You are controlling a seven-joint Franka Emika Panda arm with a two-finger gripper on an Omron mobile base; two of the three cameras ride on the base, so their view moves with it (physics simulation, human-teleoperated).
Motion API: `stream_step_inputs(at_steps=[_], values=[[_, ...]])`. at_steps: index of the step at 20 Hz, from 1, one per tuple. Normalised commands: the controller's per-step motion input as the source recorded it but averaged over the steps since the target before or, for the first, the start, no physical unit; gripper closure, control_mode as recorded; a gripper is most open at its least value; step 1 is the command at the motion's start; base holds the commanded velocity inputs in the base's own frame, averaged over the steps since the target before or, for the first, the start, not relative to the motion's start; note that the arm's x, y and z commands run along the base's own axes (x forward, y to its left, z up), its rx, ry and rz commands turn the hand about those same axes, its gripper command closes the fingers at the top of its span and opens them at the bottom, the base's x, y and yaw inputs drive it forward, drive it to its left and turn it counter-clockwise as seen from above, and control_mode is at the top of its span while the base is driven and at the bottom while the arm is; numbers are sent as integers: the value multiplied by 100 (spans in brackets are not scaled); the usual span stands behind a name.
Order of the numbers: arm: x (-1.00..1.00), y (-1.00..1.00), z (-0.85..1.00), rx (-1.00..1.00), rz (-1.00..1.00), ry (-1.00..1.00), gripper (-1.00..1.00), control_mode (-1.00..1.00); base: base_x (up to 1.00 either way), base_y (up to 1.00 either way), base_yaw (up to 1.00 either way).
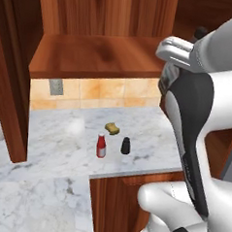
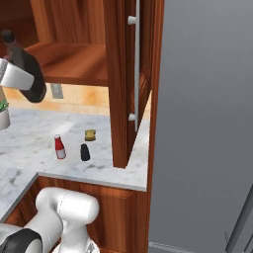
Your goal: There are various items on the counter. Only move the condiments/shakers into the cabinet.
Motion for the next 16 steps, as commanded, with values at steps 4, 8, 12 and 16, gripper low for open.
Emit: stream_step_inputs(at_steps=[4,8,12,16], values=[[3,6,0,-3,0,-5,100,-100,0,0,0],[26,0,2,0,0,-2,100,-100,0,0,0],[1,0,9,0,0,-14,100,-100,0,0,0],[0,3,3,-3,0,-11,100,-100,0,0,0]])
